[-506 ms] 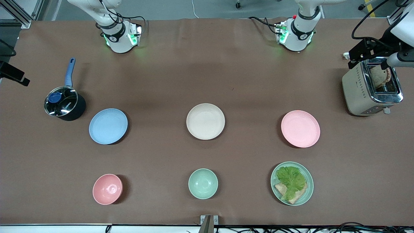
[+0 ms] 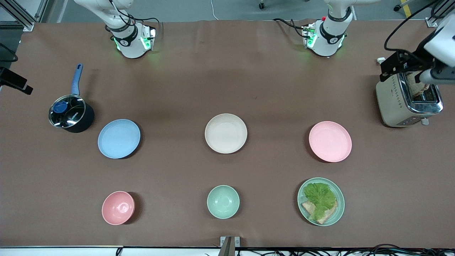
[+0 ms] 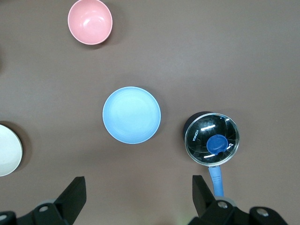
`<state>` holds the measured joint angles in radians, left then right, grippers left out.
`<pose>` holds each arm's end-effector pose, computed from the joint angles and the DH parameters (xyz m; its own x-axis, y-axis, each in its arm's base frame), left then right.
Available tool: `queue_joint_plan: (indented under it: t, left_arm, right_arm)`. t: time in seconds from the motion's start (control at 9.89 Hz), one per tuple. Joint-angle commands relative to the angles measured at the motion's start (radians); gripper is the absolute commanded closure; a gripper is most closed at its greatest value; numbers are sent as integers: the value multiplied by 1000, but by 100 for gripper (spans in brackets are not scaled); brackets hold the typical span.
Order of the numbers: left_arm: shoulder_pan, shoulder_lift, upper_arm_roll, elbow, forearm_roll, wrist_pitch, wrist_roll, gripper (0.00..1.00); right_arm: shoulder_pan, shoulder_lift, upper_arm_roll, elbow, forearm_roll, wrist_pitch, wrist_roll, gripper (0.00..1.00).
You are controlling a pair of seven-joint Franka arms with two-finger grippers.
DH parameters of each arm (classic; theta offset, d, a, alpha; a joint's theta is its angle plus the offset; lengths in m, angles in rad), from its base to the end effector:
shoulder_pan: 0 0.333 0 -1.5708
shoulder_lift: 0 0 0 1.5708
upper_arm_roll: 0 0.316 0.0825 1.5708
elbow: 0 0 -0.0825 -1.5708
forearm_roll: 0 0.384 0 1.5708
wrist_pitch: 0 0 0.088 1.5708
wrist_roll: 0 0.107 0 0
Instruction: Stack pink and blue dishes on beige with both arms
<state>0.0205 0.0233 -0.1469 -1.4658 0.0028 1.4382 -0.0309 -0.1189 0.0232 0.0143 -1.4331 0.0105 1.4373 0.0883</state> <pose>0.5440 -0.0677 0.6493 0.9942 -0.0950 -0.0506 -0.0951 -0.9955 -0.0010 0.5449 -0.0561 0.6642 0.9815 -0.1903 -0.0199 -0.1905 -0.9816 -0.0091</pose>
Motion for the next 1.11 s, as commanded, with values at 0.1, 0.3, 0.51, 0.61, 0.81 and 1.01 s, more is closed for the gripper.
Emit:
queue_joint_plan:
  t: [0.1,0.3,0.51,0.61,0.81,1.01]
  left_arm:
    - [86,165,1,-27,-30,120,217,0]
    - [125,220,1,-132,-70,296,311,0]
    - [127,292,3,-191,-69,382,394,0]
    - [133,343,1,-191,-69,398,416,0]
    - [147,411,0,-237,-69,503,501,0]
    - [170,464,-2,-307,-69,658,589,3]
  right_arm:
    - [13,-5,-10,5,-7,-11,7,0]
    - [10,27,-10,-65,-7,36,-11,0]
    - [7,69,-13,-265,-4,276,-120,0]
    - [4,93,-30,-330,-4,369,-174,0]
    - [2,196,-82,-387,29,504,-301,0]
    - [1,298,-120,-441,170,647,-443,0]
